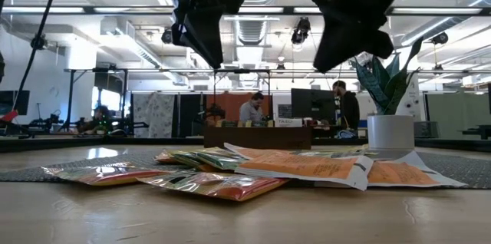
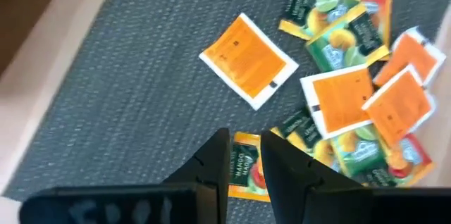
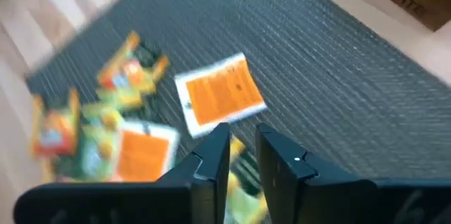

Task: Pick & Place Tea
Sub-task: Put the white orange tea bag into the right section of the wooden organizer

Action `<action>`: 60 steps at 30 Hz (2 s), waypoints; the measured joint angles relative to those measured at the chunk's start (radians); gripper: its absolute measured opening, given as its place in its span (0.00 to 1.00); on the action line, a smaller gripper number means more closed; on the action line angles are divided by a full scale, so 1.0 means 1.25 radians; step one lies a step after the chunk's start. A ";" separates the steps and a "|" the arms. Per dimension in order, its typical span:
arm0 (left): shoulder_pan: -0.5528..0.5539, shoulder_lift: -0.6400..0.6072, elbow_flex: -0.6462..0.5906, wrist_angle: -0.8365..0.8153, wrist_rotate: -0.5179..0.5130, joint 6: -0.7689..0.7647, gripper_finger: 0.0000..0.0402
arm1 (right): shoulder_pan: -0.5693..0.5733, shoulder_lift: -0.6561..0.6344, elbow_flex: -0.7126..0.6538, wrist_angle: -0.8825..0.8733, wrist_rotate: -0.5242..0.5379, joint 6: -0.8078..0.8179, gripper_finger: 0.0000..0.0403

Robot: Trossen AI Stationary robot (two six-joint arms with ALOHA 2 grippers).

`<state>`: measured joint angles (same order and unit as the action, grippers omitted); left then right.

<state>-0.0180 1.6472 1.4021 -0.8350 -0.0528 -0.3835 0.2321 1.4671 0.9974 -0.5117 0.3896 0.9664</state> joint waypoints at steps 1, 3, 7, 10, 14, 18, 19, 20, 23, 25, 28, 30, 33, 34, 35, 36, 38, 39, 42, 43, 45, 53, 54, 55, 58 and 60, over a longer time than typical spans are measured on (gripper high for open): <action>0.000 -0.002 0.000 -0.008 -0.009 0.008 0.19 | -0.002 0.001 0.000 0.014 0.003 0.030 0.17; 0.001 -0.005 0.000 -0.022 -0.023 0.029 0.19 | -0.005 0.009 0.000 0.028 0.003 0.081 0.17; 0.000 -0.008 0.000 -0.030 -0.033 0.080 0.19 | -0.006 0.017 0.000 0.042 0.002 0.192 0.17; 0.000 -0.010 0.000 -0.031 -0.035 0.121 0.19 | -0.006 0.017 0.000 0.044 0.002 0.289 0.17; -0.003 -0.011 0.000 -0.049 -0.034 0.170 0.19 | 0.001 0.017 0.006 0.058 0.002 0.378 0.17; -0.006 -0.012 0.000 -0.073 -0.034 0.227 0.19 | 0.012 0.021 0.007 0.100 0.002 0.413 0.17; -0.007 -0.012 -0.002 -0.074 -0.034 0.233 0.19 | 0.015 0.021 0.007 0.106 0.002 0.422 0.17; -0.007 -0.012 -0.005 -0.074 -0.034 0.237 0.19 | 0.016 0.021 0.007 0.111 0.002 0.431 0.17; -0.008 -0.018 -0.019 -0.075 -0.034 0.238 0.19 | 0.021 0.021 0.007 0.113 0.002 0.450 0.17; -0.008 -0.024 -0.032 -0.071 -0.034 0.237 0.19 | 0.021 0.021 0.007 0.117 0.002 0.456 0.17; -0.008 -0.035 -0.063 -0.058 -0.034 0.216 0.19 | 0.022 0.021 0.007 0.120 0.002 0.453 0.17; -0.009 -0.043 -0.085 -0.052 -0.034 0.193 0.19 | 0.022 0.021 0.007 0.120 0.003 0.438 0.17; -0.010 -0.054 -0.119 -0.026 -0.034 0.161 0.19 | 0.009 0.021 0.006 0.119 0.001 0.412 0.17; -0.010 -0.055 -0.128 -0.012 -0.033 0.152 0.19 | 0.002 0.021 0.006 0.119 -0.002 0.398 0.17; -0.010 -0.058 -0.137 0.002 -0.033 0.140 0.19 | -0.007 0.021 0.006 0.119 -0.008 0.380 0.17; -0.010 -0.059 -0.144 0.011 -0.033 0.127 0.19 | -0.020 0.021 0.006 0.119 -0.021 0.354 0.17; -0.009 -0.061 -0.148 0.028 -0.033 0.096 0.19 | -0.049 0.021 0.006 0.115 -0.061 0.286 0.17; -0.009 -0.061 -0.148 0.040 -0.033 0.078 0.19 | -0.066 0.021 0.006 0.114 -0.086 0.244 0.17; -0.008 -0.061 -0.148 0.084 -0.034 0.019 0.19 | -0.125 0.021 0.006 0.112 -0.177 0.096 0.17; -0.008 -0.061 -0.148 0.109 -0.034 -0.001 0.19 | -0.147 0.021 0.006 0.108 -0.211 0.044 0.17; -0.008 -0.061 -0.148 0.165 -0.038 -0.050 0.19 | -0.186 0.021 0.006 0.089 -0.285 -0.059 0.17; -0.008 -0.061 -0.148 0.320 -0.068 -0.282 0.19 | -0.255 0.012 0.005 -0.095 -0.487 -0.369 0.17; -0.008 -0.061 -0.148 0.319 -0.074 -0.307 0.19 | -0.255 0.010 0.005 -0.113 -0.486 -0.396 0.17; -0.008 -0.061 -0.148 0.318 -0.082 -0.337 0.19 | -0.255 0.009 0.005 -0.123 -0.486 -0.418 0.17; -0.008 -0.061 -0.149 0.313 -0.096 -0.421 0.19 | -0.255 0.009 0.005 -0.121 -0.482 -0.450 0.17; -0.008 -0.061 -0.150 0.313 -0.105 -0.441 0.19 | -0.255 0.009 0.005 -0.093 -0.480 -0.449 0.17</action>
<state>-0.0284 1.5711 1.2148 -0.4441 -0.1846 -0.9344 -0.0864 1.4788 1.0039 -0.6278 -0.2104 0.4056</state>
